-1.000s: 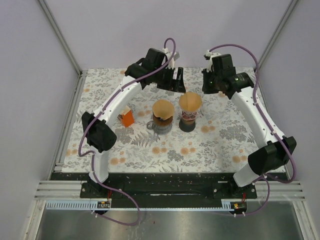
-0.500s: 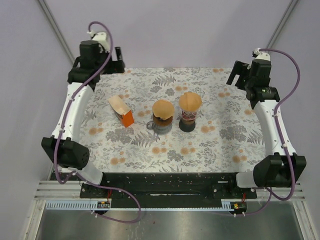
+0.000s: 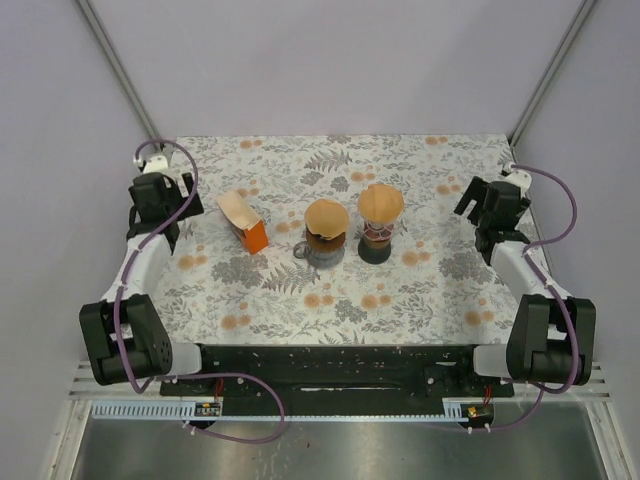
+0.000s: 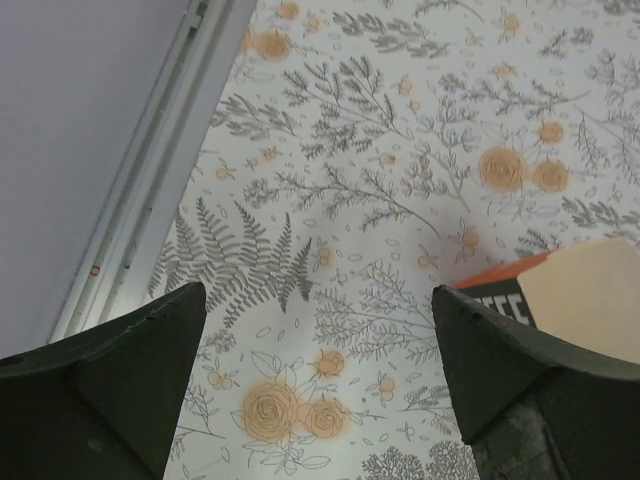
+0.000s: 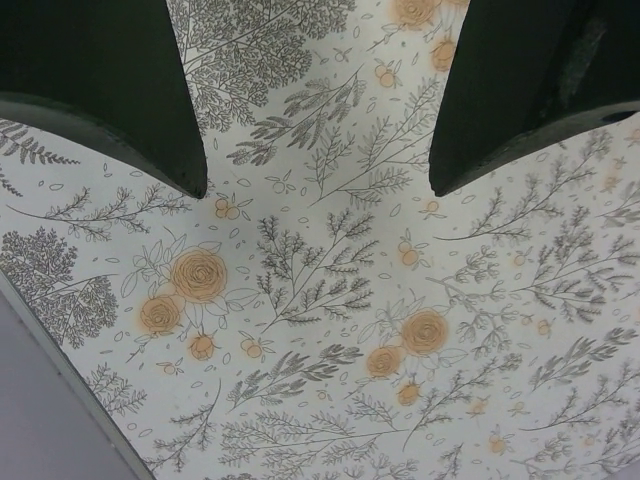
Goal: Place the coffee filter in the dripper
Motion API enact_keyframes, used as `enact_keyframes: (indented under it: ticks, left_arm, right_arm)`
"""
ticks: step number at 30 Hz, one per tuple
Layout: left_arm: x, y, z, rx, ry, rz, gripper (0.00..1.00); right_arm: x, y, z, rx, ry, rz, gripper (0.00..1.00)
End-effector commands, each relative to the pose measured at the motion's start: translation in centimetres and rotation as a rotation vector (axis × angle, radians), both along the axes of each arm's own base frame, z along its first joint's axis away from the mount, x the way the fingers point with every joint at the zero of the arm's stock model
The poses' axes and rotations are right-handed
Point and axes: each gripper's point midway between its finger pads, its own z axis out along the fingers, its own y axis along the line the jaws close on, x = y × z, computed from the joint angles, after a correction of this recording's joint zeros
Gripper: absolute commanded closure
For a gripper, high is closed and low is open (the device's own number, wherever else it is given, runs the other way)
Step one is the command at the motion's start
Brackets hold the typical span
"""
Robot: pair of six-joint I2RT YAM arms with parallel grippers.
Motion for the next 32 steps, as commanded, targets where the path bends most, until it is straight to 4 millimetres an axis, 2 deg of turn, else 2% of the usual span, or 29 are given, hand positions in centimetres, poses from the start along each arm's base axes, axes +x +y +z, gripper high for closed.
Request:
enact_keyframes:
  ticks: [1, 6, 8, 11, 14, 22, 32]
  left_arm:
    - [0.3, -0.9, 2.4, 0.034, -0.226, -0.048, 0.01]
    - [-1.2, -2.7, -0.7, 0.037, -0.292, -0.141, 0.01]
    - [-1.5, -3.2, -1.4, 0.048, -0.31, -0.172, 0.01]
    - [-1.9, -3.2, -2.3, 0.051, -0.339, -0.164, 0.01]
    - [-1.9, -3.3, -3.2, 0.026, -0.299, -0.157, 0.01]
    - [-2.6, -2.3, -5.1, 0.035, -0.299, -0.094, 0.01]
    - [-2.6, -2.7, -5.7, 0.04, -0.306, -0.124, 0.01]
  right_arm:
    - [0.9, -1.9, 2.9, -0.037, -0.259, -0.116, 0.0]
    - [-0.5, -2.0, -1.3, -0.023, -0.236, -0.144, 0.01]
    - [-1.1, -2.2, -1.6, -0.034, -0.212, -0.156, 0.01]
    - [-1.8, -2.5, -1.2, -0.084, -0.303, -0.15, 0.01]
    - [-2.7, -2.9, -1.9, -0.101, -0.339, -0.173, 0.01]
    - [-2.7, -1.6, -3.9, -0.112, -0.384, -0.089, 0.01]
    - [-2.4, -1.3, -3.8, -0.117, -0.395, -0.062, 0.01]
